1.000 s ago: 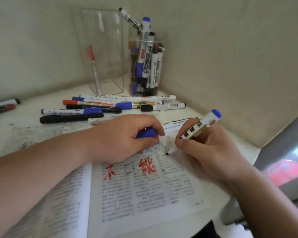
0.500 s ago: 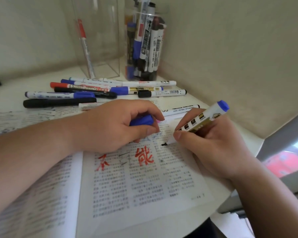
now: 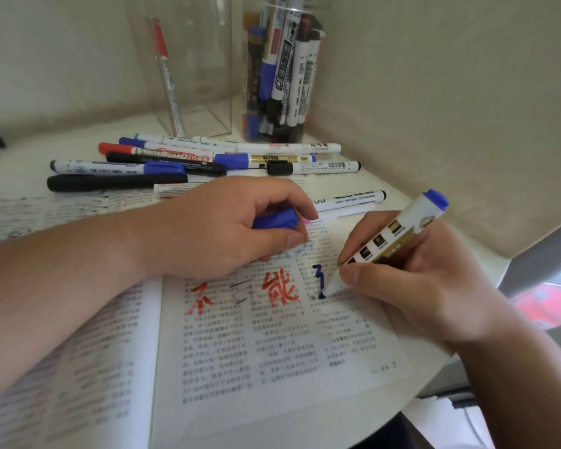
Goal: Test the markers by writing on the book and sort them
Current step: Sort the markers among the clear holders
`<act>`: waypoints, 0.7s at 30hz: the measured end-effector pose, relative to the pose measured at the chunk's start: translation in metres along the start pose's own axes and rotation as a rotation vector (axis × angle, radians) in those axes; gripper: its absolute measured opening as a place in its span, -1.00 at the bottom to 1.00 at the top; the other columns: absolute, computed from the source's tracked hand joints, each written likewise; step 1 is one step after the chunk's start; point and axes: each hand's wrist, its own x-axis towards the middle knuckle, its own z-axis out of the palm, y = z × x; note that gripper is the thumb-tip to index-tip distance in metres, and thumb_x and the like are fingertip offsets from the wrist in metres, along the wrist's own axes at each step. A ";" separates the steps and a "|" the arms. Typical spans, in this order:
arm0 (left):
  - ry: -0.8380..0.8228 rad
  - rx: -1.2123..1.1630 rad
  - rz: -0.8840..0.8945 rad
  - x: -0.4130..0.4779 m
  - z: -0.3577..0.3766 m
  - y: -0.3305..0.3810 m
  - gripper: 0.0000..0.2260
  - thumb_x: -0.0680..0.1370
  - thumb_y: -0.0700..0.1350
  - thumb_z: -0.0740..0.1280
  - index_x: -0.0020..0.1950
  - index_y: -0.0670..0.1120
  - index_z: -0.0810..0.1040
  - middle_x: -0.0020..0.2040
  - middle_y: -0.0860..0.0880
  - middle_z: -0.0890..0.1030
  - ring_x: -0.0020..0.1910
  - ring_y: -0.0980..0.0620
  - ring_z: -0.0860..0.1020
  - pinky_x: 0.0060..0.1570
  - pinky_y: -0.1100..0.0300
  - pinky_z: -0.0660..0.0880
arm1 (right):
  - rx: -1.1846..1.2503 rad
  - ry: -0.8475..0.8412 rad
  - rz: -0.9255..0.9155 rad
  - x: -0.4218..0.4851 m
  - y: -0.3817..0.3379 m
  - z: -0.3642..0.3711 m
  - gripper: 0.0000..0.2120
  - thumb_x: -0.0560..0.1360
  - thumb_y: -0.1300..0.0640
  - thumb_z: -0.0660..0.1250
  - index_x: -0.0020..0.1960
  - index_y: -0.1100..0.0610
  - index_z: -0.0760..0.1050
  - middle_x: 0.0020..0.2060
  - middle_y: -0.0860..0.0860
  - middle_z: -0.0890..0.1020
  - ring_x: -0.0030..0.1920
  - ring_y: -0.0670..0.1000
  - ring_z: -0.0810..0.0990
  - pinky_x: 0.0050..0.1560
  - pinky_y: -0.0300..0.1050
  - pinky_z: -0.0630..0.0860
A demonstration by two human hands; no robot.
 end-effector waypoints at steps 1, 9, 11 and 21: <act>0.001 0.003 0.002 0.000 0.000 0.000 -0.70 0.44 0.21 0.29 0.15 0.22 0.56 0.04 0.27 0.66 0.08 0.28 0.60 0.17 0.22 0.52 | 0.016 -0.028 -0.007 0.000 -0.002 0.000 -0.57 0.45 0.44 0.34 -0.16 -0.10 0.68 -0.19 -0.12 0.73 -0.16 -0.09 0.72 -0.18 -0.25 0.59; -0.005 0.007 0.002 0.001 0.001 -0.002 -0.73 0.45 0.20 0.30 0.14 0.25 0.56 0.06 0.27 0.65 0.09 0.27 0.60 0.17 0.21 0.53 | -0.015 0.234 0.020 0.003 0.005 0.004 -0.75 0.41 0.44 0.37 -0.32 0.13 0.53 -0.47 -0.16 0.58 -0.44 -0.19 0.55 -0.37 -0.36 0.43; -0.008 0.003 -0.001 0.001 0.000 -0.002 -0.74 0.46 0.19 0.32 0.14 0.25 0.56 0.06 0.26 0.66 0.09 0.26 0.60 0.18 0.18 0.53 | -0.052 0.385 0.053 0.003 0.008 0.003 -0.81 0.41 0.39 0.42 -0.32 0.22 0.50 -0.54 -0.17 0.50 -0.51 -0.20 0.45 -0.43 -0.41 0.35; -0.006 -0.003 -0.010 0.001 0.001 -0.001 -0.71 0.44 0.20 0.33 0.15 0.24 0.56 0.05 0.28 0.66 0.09 0.29 0.60 0.20 0.21 0.53 | -0.255 0.402 0.098 0.004 0.004 0.006 -0.86 0.48 0.27 0.46 -0.23 0.18 0.57 -0.39 0.09 0.63 -0.34 0.15 0.61 -0.33 0.08 0.53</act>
